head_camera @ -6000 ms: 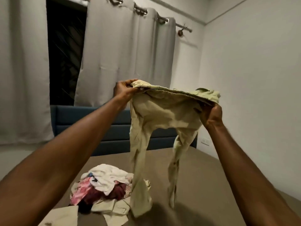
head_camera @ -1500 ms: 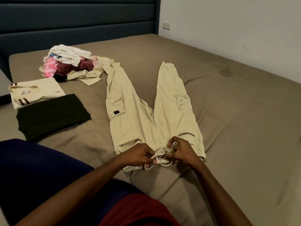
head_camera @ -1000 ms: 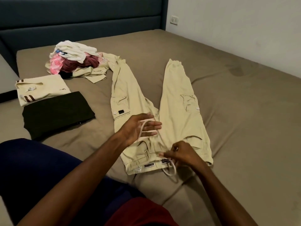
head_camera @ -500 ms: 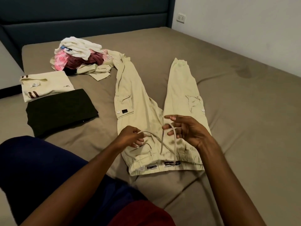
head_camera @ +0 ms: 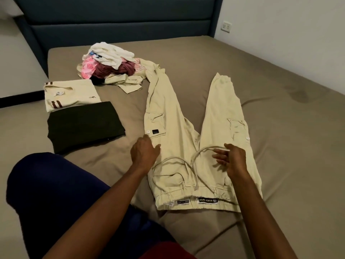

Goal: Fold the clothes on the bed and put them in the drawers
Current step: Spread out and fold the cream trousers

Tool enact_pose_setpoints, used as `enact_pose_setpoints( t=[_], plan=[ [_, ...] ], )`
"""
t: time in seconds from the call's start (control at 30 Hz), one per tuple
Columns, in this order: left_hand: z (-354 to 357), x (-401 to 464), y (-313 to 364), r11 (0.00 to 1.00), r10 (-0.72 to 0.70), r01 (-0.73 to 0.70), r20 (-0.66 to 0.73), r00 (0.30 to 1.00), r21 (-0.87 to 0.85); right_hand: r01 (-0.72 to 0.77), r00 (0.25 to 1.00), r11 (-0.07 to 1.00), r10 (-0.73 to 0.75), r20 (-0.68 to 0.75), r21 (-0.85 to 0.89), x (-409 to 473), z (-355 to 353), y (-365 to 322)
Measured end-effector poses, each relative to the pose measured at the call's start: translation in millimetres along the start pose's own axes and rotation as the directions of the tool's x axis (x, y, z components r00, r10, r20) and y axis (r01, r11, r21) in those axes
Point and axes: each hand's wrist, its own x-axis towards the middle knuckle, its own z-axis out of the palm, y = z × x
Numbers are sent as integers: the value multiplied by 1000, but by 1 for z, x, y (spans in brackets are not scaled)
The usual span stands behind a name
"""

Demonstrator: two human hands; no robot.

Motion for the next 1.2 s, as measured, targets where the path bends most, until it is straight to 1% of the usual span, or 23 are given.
enact_pose_setpoints(
  t=[0.07,0.1,0.13,0.17,0.2,0.27,0.33,0.4,0.47,0.53,0.57,0.63,0.7,0.73,0.77,0.8,0.87,0.93,1.0,1.07,1.1,1.17,1.2],
  plan=[
    [-1,9,-10,988,-124,114,98,987,101,125,986,986,-135,-97,-107,11,5,16],
    [1,12,-13,985,-155,142,144,977,99,192,963,960,-224,-148,-202,14,8,21],
    [4,16,-16,985,-168,158,181,969,67,257,927,905,-330,-177,-339,16,13,24],
    [7,20,-19,983,-183,182,202,962,25,312,882,809,-442,-164,-499,19,16,27],
    [9,23,-21,976,-211,217,206,955,-4,360,839,696,-532,-109,-622,19,21,29],
    [9,29,-23,952,-301,307,171,938,-8,435,764,471,-644,38,-767,25,31,34],
    [3,33,-27,928,-372,369,113,921,42,439,747,297,-645,161,-848,36,43,38],
    [-2,30,-30,913,-407,402,71,911,66,436,754,161,-602,261,-885,47,46,45],
    [-4,30,-31,906,-423,420,62,904,62,432,750,88,-589,303,-898,59,49,52],
    [-3,31,-34,915,-402,398,77,912,68,396,745,64,-606,279,-916,61,51,56],
    [-1,32,-36,923,-383,377,94,919,77,375,735,30,-619,277,-927,62,54,58],
    [1,33,-38,942,-334,325,123,935,87,335,695,-62,-658,291,-940,64,57,60],
    [2,34,-38,959,-280,275,108,954,60,364,618,-135,-705,348,-922,67,63,61],
    [2,35,-37,967,-254,250,91,963,50,402,582,-153,-719,381,-903,70,67,61],
    [4,38,-37,972,-232,228,82,969,47,446,565,-147,-719,405,-883,74,72,62],
    [5,40,-35,977,-211,208,76,974,50,485,572,-124,-704,421,-866,78,77,62],
    [9,41,-34,978,-199,194,70,977,77,516,609,-96,-658,443,-851,85,85,62],
    [11,42,-34,973,-220,216,53,974,77,469,640,-140,-626,445,-872,97,88,58],
    [12,44,-38,959,-282,282,39,959,3,393,698,-152,-593,402,-907,107,91,47],
    [10,49,-44,935,-344,349,76,936,-62,340,768,-75,-553,323,-937,110,93,36],
    [9,50,-47,932,-350,358,109,930,-60,327,790,-38,-537,295,-944,110,95,32],
    [8,53,-49,934,-341,353,145,929,-62,351,795,18,-534,287,-936,116,100,28],
    [6,54,-47,936,-331,343,130,934,-77,391,790,58,-534,302,-919,120,103,26]
  ],
)
